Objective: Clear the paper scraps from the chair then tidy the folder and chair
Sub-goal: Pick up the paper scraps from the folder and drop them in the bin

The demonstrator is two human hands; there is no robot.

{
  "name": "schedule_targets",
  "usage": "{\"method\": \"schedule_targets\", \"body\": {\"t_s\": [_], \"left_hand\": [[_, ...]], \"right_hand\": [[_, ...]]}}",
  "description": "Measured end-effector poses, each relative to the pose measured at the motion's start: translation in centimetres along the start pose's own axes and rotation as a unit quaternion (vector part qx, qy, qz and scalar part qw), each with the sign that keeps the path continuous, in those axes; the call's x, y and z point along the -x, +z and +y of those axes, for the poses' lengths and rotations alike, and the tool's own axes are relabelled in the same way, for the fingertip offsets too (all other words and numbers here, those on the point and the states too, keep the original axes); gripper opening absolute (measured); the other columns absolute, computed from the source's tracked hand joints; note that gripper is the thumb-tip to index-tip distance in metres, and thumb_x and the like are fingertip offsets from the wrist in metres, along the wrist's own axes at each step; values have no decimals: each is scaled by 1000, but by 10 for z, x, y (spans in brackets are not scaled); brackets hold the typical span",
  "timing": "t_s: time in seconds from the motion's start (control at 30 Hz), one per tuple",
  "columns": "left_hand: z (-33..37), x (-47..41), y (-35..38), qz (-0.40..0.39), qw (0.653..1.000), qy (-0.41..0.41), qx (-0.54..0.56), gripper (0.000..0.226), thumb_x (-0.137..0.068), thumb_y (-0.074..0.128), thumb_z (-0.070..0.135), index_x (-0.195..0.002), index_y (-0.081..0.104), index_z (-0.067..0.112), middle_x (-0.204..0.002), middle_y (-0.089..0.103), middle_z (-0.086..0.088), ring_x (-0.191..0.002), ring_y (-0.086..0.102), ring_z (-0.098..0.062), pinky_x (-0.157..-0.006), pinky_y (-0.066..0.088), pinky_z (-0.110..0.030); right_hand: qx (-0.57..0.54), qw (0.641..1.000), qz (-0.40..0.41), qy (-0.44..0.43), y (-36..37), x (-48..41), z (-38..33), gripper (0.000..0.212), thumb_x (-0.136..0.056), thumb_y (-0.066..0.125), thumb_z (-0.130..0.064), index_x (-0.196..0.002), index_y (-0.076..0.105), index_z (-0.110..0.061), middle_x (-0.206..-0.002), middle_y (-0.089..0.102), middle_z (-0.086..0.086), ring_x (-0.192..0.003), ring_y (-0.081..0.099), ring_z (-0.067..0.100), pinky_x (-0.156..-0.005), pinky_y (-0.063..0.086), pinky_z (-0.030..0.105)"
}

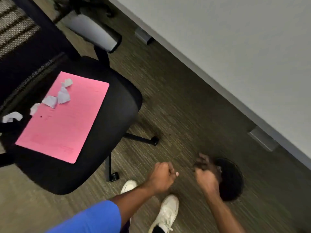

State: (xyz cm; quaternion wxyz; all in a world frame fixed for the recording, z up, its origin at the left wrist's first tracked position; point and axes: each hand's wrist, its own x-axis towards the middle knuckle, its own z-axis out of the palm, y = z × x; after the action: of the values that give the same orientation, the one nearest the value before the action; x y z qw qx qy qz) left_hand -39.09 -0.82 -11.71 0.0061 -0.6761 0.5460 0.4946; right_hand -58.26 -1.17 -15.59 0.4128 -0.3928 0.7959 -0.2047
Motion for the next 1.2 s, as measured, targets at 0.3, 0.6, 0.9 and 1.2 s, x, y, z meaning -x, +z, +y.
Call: {"method": "schedule_targets", "body": {"t_s": [0.3,0.6,0.9,1.2], "left_hand": [[-73,34,-183,216,974,-40,58,21,-90,72,43,-81,70,24,-76,76,8,-78,73,-14,-75,58,-37],[-165,63,-312,479,862,-167,22,53,-87,71,65,-110,70,18,-121,64,-1,-123,55,-25,-92,52,-42],[-254,28,-385,502,795,-337,41,116,-75,65,83,-150,36,-1,-159,34,-29,-152,28,-48,-121,33,-60],[-271,-7,-401,474,798,-365,71,84,-88,65,68,-151,37,20,-161,17,-27,-139,38,-49,-109,41,-63]], "right_hand": [[51,978,-69,-189,73,32,-168,44,-86,79,-19,-125,64,-35,-106,74,-8,-100,71,15,-97,57,45],[133,916,-164,-341,171,53,-289,64,-85,81,-38,-142,52,-32,-131,59,-4,-106,65,11,-90,56,34],[287,839,-223,-405,263,62,-393,104,-79,78,-65,-161,21,-37,-170,18,9,-154,24,32,-109,46,61],[357,807,-214,-419,359,63,-444,116,-72,74,-78,-163,14,-38,-170,11,11,-149,23,37,-103,45,57]]}}
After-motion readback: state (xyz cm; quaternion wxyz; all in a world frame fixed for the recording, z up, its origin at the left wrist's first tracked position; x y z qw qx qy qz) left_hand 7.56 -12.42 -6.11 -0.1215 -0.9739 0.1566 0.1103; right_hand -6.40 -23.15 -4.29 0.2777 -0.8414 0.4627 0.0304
